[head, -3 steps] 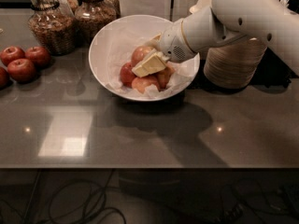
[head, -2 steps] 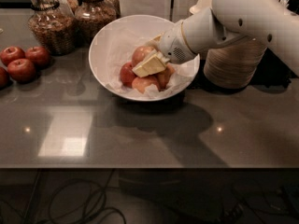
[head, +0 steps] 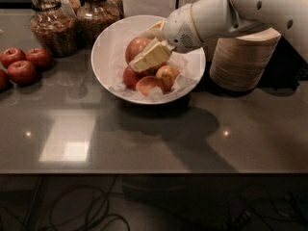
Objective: Pick apple from white bowl
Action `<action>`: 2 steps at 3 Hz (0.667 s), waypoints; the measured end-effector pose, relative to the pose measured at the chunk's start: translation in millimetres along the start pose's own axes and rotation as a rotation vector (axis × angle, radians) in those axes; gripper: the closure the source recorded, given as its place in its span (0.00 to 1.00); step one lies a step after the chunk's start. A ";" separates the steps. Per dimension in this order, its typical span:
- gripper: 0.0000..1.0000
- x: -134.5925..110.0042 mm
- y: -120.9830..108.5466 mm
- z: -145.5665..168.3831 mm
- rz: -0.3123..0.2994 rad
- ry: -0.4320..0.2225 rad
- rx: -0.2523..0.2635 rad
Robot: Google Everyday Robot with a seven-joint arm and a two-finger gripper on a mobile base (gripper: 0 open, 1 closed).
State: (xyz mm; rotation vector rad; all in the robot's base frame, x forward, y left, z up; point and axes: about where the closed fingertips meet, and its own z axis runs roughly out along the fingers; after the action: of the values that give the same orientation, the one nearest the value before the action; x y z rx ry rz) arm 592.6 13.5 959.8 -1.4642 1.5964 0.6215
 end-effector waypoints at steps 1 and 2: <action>1.00 -24.8 3.8 -19.3 -0.035 -0.078 -0.022; 1.00 -43.0 6.9 -50.1 -0.071 -0.148 -0.023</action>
Offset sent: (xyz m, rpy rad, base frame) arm -0.0355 -0.0430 0.0976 0.1941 -0.1249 0.1091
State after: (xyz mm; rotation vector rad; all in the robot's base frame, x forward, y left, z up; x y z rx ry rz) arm 570.6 -3.4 1020.1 -1.4505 1.4218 0.6935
